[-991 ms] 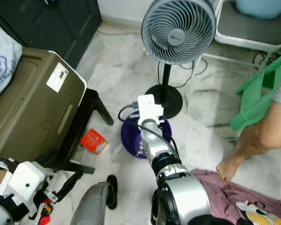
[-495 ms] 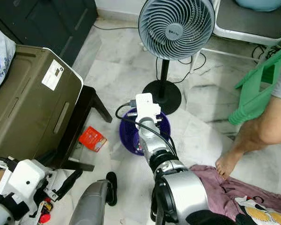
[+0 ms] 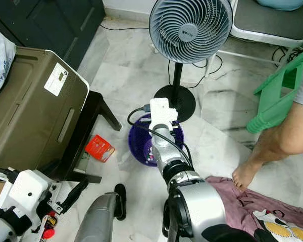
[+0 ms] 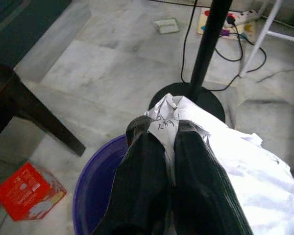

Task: Clean up the room

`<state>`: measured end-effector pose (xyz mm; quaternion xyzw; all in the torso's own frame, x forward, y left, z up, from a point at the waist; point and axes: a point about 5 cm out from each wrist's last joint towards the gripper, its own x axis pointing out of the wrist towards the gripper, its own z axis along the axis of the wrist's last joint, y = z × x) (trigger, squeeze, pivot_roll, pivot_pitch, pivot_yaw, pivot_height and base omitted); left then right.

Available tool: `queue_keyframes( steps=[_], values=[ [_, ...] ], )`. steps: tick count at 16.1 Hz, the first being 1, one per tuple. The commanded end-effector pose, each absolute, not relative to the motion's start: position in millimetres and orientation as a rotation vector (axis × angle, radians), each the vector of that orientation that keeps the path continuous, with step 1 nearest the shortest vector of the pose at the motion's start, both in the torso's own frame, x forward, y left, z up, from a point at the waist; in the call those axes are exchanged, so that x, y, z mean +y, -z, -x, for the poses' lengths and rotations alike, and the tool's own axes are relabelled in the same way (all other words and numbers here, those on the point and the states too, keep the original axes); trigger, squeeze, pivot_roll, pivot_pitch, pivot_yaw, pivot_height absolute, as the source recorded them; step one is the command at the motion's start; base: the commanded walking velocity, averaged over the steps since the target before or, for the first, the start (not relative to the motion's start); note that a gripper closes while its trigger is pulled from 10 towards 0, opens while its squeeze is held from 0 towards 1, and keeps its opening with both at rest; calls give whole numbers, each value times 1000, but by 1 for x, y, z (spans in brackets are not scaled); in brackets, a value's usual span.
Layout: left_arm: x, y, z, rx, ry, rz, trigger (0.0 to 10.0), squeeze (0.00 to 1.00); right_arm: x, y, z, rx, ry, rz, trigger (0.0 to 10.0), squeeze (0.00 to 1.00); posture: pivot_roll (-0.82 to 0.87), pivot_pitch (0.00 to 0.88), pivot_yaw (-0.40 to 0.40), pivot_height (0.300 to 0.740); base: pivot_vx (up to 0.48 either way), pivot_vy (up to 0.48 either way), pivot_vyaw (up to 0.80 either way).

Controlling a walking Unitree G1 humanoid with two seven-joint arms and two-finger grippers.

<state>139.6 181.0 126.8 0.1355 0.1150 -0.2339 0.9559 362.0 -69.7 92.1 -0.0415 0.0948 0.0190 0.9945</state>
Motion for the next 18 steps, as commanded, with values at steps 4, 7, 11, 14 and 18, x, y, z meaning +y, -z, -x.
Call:
queue_keyframes(
  steps=[4,7,11,14,18],
  values=[
    [183,-126,-137,253,469,-274,10000,0,-66,-87,-359,209,-39,70,10000,1000,346,359,86,740,0,0,0],
    [183,-126,-137,258,467,-276,10000,0,-65,-87,-359,206,-40,66,10000,1000,349,358,89,740,0,0,0],
    [184,-125,-138,261,466,-275,10000,0,-65,-87,-359,206,-37,62,10000,1000,347,356,91,740,0,0,0],
    [183,-124,-142,256,464,-272,10000,0,-67,-87,-359,205,-37,60,10000,1000,338,350,90,740,0,0,0],
    [175,-125,-158,203,462,-254,10000,0,-71,-84,-357,197,-59,56,10000,1000,300,316,74,740,0,0,0]
  ],
)
